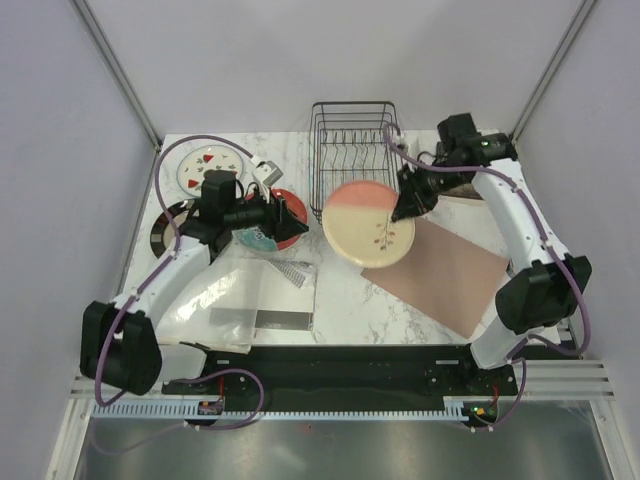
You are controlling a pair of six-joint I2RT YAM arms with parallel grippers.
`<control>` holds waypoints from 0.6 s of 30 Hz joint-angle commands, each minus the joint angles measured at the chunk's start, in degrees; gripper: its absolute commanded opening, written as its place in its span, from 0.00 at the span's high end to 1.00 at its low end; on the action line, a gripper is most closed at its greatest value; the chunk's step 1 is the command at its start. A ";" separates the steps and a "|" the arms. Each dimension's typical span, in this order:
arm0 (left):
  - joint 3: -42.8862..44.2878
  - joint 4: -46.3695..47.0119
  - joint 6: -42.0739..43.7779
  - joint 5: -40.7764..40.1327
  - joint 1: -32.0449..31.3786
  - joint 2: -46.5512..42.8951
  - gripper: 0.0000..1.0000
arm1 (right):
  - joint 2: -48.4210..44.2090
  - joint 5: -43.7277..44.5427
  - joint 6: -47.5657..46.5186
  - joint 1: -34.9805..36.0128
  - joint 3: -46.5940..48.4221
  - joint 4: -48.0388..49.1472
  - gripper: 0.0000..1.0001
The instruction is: Load the plates into the dish rack
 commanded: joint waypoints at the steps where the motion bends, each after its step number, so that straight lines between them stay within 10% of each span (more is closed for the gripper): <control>1: 2.64 -8.64 8.26 -16.54 -0.28 -5.79 0.30 | -4.30 0.44 13.17 0.10 19.66 9.46 1.00; 9: 4.04 -4.95 0.60 -25.80 -0.19 -4.30 0.28 | -6.75 39.26 38.87 1.93 13.82 56.55 1.00; 12: 2.46 -4.33 -0.18 -25.09 -0.28 -5.35 0.28 | -2.73 64.00 36.25 7.89 17.93 59.14 1.00; 18: -1.06 -2.39 -2.55 -22.81 -0.19 -7.02 0.29 | 4.84 78.78 36.94 10.29 22.77 62.85 1.00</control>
